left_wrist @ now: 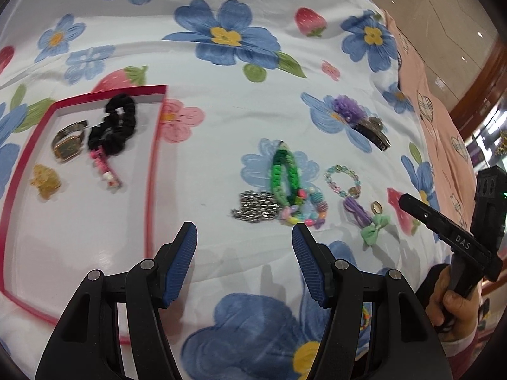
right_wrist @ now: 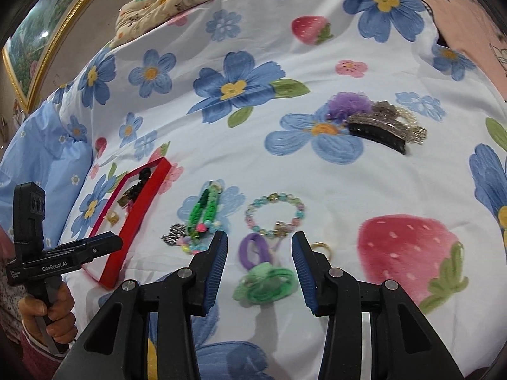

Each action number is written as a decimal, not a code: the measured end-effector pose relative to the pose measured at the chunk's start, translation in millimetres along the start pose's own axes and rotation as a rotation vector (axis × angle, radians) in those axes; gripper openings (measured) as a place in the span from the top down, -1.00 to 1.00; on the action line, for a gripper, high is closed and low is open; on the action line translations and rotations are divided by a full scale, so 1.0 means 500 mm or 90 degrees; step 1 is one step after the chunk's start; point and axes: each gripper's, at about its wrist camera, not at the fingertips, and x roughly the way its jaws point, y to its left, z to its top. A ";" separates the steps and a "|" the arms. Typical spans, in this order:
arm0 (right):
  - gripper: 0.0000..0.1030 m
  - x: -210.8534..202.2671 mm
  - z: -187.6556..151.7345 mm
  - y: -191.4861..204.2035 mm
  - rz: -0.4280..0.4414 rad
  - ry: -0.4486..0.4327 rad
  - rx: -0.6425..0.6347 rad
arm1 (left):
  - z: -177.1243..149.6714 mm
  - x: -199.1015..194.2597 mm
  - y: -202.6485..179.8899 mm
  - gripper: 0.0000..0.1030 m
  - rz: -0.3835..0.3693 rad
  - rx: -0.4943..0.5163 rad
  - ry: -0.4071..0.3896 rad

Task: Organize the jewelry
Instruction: 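Move both tools back over the gold ring and green hair tie, then grasp the gold ring with the right tool while the left tool grasps the green braided tie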

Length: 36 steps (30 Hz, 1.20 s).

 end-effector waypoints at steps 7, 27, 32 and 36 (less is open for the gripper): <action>0.15 0.004 -0.001 -0.016 -0.019 0.005 -0.002 | 0.012 0.037 -0.038 -0.20 -0.009 0.031 0.017; 0.30 0.093 -0.027 -0.055 -0.130 0.075 -0.063 | 0.097 0.208 -0.071 -0.19 0.008 0.056 0.073; 0.55 0.091 -0.024 -0.064 -0.132 0.070 -0.058 | 0.100 0.220 -0.084 0.60 -0.009 0.080 0.075; 0.55 0.088 -0.020 -0.061 -0.130 0.062 -0.057 | 0.100 0.213 -0.099 0.75 -0.014 0.101 0.069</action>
